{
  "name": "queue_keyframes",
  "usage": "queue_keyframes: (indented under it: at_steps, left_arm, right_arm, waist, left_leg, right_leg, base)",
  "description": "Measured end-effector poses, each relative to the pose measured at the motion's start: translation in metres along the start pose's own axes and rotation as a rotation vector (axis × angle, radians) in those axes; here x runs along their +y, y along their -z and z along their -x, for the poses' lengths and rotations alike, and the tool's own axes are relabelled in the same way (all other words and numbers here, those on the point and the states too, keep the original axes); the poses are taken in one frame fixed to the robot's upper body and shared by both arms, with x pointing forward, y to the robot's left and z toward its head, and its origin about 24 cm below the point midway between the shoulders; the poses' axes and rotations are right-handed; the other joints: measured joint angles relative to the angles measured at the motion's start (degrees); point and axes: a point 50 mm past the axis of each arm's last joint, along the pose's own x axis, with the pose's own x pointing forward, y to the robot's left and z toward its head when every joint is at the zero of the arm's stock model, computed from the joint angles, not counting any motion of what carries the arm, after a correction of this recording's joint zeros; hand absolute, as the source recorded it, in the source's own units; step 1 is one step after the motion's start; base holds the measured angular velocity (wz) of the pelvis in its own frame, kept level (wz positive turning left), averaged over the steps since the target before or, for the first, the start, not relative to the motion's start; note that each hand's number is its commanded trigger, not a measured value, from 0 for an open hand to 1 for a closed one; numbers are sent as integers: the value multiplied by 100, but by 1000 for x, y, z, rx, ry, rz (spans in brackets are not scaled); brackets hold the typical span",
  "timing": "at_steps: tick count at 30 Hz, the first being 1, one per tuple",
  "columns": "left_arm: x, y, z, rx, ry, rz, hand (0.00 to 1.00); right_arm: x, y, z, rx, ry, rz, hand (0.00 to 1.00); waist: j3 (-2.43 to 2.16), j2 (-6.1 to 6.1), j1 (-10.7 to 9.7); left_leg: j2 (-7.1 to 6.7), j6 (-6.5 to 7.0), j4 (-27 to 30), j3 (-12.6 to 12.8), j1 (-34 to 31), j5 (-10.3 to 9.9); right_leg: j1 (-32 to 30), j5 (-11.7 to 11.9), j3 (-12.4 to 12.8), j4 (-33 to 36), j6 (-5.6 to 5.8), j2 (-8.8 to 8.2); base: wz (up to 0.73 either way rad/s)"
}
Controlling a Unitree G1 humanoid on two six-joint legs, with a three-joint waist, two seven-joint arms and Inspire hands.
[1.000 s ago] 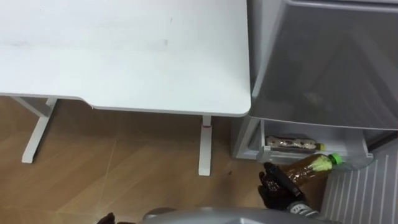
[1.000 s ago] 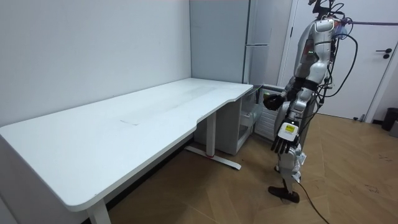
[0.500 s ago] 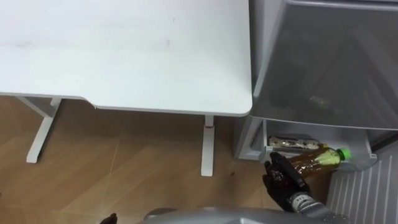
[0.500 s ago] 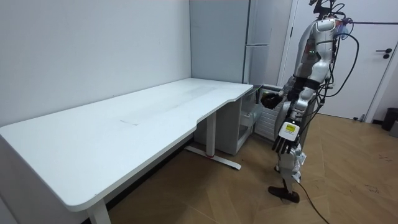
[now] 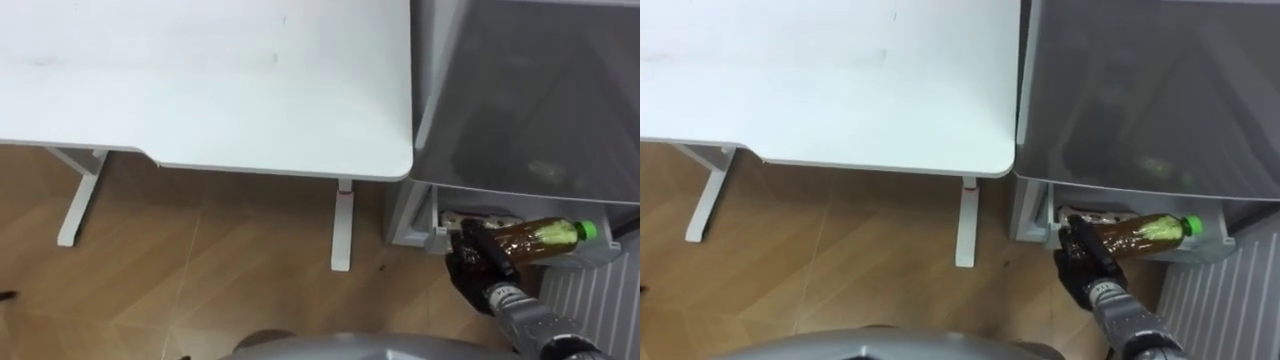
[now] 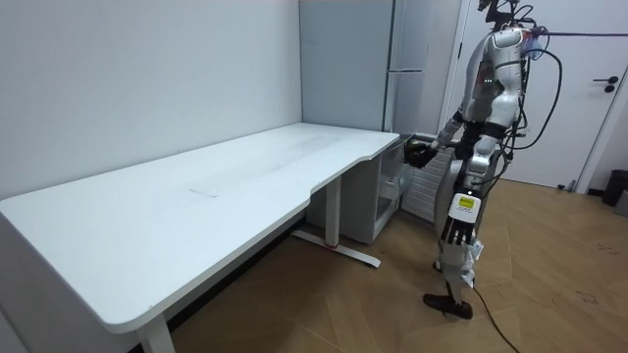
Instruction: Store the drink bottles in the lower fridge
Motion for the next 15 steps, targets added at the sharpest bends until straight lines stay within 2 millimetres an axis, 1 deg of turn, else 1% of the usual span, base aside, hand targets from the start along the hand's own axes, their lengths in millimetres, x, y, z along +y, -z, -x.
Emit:
queue_keyframes:
  at_steps: [1, 2, 3, 4, 6, 7, 9, 10, 11, 13, 15]
  left_arm:
    - [2, -12, -1, -25, -10, -15, 0]
    - [2, -18, -2, -37, -14, -22, 0]
    - [2, -26, -3, -49, -15, -35, 0]
    - [2, -38, -3, -76, -18, -56, 0]
    - [2, -44, -4, -82, -30, -72, 0]
    - [3, -51, -4, -94, -34, -76, 0]
    - [3, -59, -3, -124, -37, -77, 0]
    - [4, -68, -3, -150, -38, -76, 0]
    - [3, -69, -3, -154, -36, -72, 0]
    - [3, -78, -2, -178, -33, -61, 0]
    - [3, -81, -2, -186, -28, -49, 0]
  right_arm:
    - [10, -1, -3, -3, -5, -19, 100]
    - [14, -1, -4, -3, -11, -23, 100]
    - [20, -1, -6, -1, -17, -23, 100]
    - [27, 0, -8, 2, -28, -22, 100]
    - [35, 0, -10, 3, -42, -20, 100]
    - [37, 0, -11, 3, -40, -19, 100]
    - [37, 0, -11, 3, -30, -21, 100]
    - [39, 0, -12, 3, -29, -20, 100]
    - [40, -1, -12, 3, -29, -20, 100]
    - [47, -5, -14, -7, -14, -49, 100]
    - [50, -10, -14, -21, -8, -67, 100]
  waist:
    - [10, 4, 21]
    - [24, -17, 22]
    - [52, -49, 34]
    - [64, -67, 33]
    - [62, -58, 64]
    - [61, -53, 81]
    - [60, -51, 144]
    - [59, -50, 150]
    - [60, -46, 145]
    - [62, -27, 144]
    - [63, -26, 146]
  left_leg:
    - [0, 1, -2, -7, -96, 35]
    - [0, -1, -7, -10, -149, 47]
    - [0, -1, -8, -10, -228, 63]
    - [0, 0, -6, -10, -292, 70]
    - [-2, 5, -2, 3, -402, 80]
    - [-5, 11, 0, 9, -480, 91]
    - [-8, 16, -3, 9, -615, 118]
    - [-12, 18, 0, 7, -733, 141]
    - [-15, 20, 0, 5, -796, 158]
    - [-19, 22, -10, 2, -1039, 210]
    - [-23, 23, -28, 3, -1143, 243]
  right_leg:
    - [-137, 5, -1, 90, -7, -10]
    - [-194, 6, -3, 108, -9, -12]
    - [-275, 13, 1, 112, -20, -12]
    - [-343, 25, -2, 113, -27, -13]
    - [-462, 40, -1, 121, -25, -19]
    - [-550, 48, -1, 134, -23, -25]
    - [-690, 60, -4, 150, -27, -31]
    - [-809, 65, 0, 164, -32, -34]
    - [-878, 77, -2, 166, -32, -37]
    - [-1122, 120, -1, 167, -44, -39]
    - [-1257, 130, 2, 183, -48, -47]
  base:
    - [0]
    - [0]
    - [0]
    - [0]
    - [-4]
    - [0]
    - [0]
    - [0]
    - [0]
    - [0]
    - [-2]
